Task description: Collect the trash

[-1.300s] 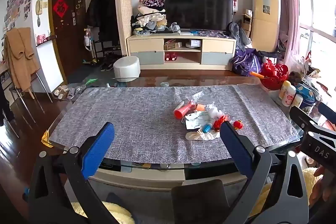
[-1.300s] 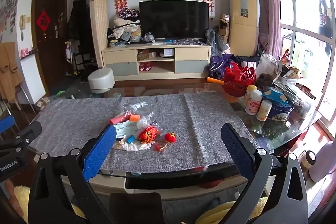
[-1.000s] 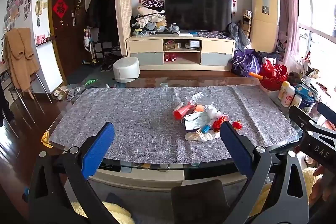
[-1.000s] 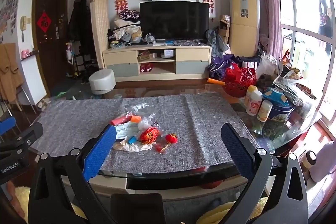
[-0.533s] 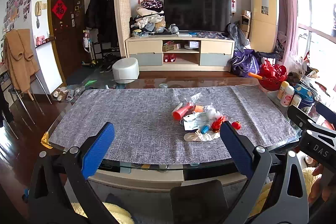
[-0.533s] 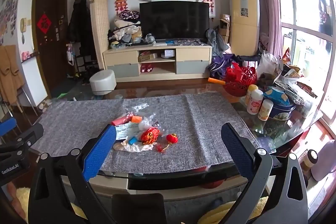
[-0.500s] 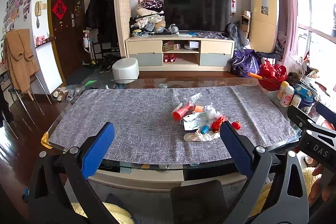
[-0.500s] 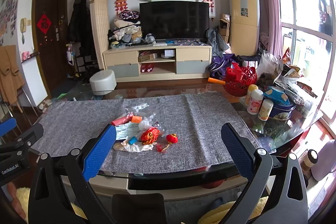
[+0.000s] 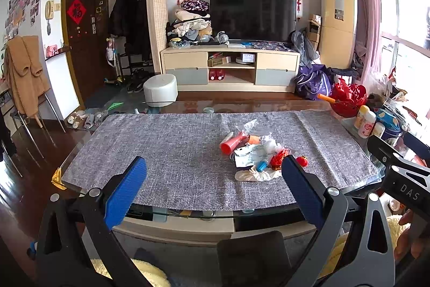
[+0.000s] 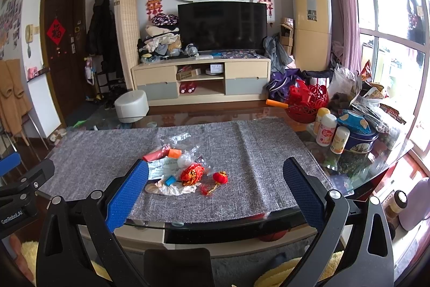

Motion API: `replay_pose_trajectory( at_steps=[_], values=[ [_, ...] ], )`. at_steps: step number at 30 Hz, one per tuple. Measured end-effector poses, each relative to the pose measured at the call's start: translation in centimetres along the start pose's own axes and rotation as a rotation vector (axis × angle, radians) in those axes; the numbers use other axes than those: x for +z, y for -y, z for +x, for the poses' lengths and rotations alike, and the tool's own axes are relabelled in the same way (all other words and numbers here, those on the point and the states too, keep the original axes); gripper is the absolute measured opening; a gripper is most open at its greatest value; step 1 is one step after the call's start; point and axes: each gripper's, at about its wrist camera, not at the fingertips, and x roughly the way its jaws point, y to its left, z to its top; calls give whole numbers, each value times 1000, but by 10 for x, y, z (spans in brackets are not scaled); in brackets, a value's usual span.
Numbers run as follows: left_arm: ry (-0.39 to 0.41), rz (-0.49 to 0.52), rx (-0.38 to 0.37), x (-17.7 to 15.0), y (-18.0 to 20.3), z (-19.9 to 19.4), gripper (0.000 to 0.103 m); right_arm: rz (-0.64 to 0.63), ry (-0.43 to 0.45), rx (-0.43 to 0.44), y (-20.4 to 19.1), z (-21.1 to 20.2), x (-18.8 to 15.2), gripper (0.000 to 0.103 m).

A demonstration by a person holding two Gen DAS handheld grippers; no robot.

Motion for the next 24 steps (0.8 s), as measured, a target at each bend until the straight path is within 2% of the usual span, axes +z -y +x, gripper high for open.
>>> replay_pose_trajectory(
  at_steps=[9,24],
  values=[
    [2,-2,-2,3,4,-1,95,2,13,1,-10,-2,-2,100],
    [8,-8,-7,10,2,-7,95,19,29,3,-1,-7,-1,100]
  ],
)
